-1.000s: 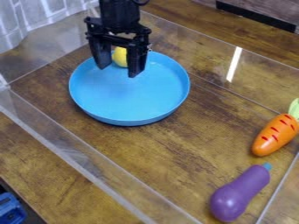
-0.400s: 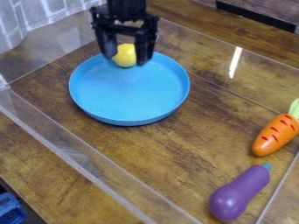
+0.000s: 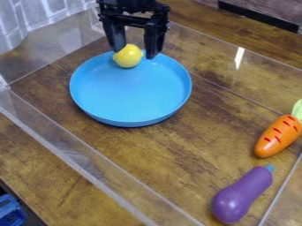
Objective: Remove the lemon from the blue tray and put it on the table
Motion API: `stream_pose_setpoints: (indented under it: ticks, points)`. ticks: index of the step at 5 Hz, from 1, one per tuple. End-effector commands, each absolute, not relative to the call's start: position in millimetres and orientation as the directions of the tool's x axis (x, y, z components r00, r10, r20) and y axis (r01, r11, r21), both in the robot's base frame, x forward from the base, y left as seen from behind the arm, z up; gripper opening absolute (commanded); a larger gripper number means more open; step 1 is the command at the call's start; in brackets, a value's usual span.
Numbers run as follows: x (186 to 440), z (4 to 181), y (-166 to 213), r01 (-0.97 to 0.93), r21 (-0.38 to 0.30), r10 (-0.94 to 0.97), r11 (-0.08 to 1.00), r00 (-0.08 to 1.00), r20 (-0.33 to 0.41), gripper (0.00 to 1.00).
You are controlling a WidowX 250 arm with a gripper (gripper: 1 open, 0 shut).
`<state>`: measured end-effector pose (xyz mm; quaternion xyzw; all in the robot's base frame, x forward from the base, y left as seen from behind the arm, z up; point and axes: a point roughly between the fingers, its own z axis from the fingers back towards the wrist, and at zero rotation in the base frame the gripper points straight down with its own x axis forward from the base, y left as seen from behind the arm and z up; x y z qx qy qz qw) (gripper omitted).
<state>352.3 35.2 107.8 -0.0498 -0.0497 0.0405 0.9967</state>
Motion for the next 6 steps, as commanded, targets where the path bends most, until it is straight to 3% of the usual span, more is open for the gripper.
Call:
stream_pose_setpoints:
  ticks: [1,4,6]
  points:
    - [354,133.1,46,-0.058,-0.104,0.075,0.993,0.984,0.165,1.00]
    - [360,135.0,50,0.074,-0.108,-0.057,0.991,0.987,0.153,1.00]
    - [369,131.2,41,-0.047,-0.102,0.060,0.994,0.990,0.127,1.00]
